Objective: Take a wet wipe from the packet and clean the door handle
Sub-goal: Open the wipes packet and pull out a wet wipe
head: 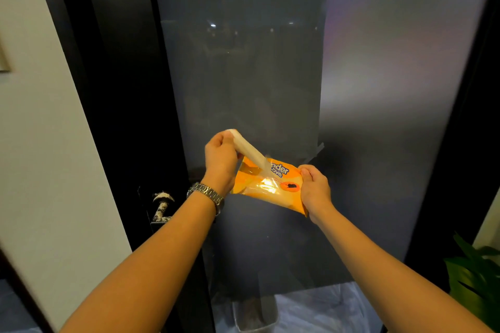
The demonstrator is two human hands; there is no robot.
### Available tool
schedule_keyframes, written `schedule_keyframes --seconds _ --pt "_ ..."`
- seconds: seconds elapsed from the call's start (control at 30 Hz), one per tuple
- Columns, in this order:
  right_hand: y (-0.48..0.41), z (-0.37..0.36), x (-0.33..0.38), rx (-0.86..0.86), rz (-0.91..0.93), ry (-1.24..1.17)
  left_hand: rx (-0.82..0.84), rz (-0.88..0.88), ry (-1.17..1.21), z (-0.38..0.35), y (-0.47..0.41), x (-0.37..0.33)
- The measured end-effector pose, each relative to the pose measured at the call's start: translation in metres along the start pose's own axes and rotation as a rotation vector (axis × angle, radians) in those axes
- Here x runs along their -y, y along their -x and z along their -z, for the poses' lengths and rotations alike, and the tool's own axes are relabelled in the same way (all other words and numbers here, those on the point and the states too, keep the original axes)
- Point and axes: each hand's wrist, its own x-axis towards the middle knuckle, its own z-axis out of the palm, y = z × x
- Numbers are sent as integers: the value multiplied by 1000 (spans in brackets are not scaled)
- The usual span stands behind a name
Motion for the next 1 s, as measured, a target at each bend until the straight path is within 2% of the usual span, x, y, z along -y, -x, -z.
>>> schedule_keyframes --seconds 0.13,0.3,0.37,0.43,0.5,0.6,0.77,0.9,1.0 --pt "0 7 -5 -22 8 78 -167 -59 64 5 -16 -10" --pt "-2 17 -9 15 79 158 -115 44 -40 11 -19 -13" --pt "-2 15 -4 48 150 210 -35 -7 -231 8 -13 -8" --pt "-2 13 2 81 219 272 139 -130 -493 3 1 -1" --pt "-2 10 6 121 272 312 318 -182 -716 -3 18 7" --pt "0 7 9 189 321 351 492 -276 -1085 -8 26 18" --pt "9 10 14 262 386 344 671 -185 -1208 -10 23 27" --pt "9 21 14 267 422 348 748 -23 -1125 -8 17 34" --pt "6 30 9 242 426 382 790 5 -1101 -9 15 39"
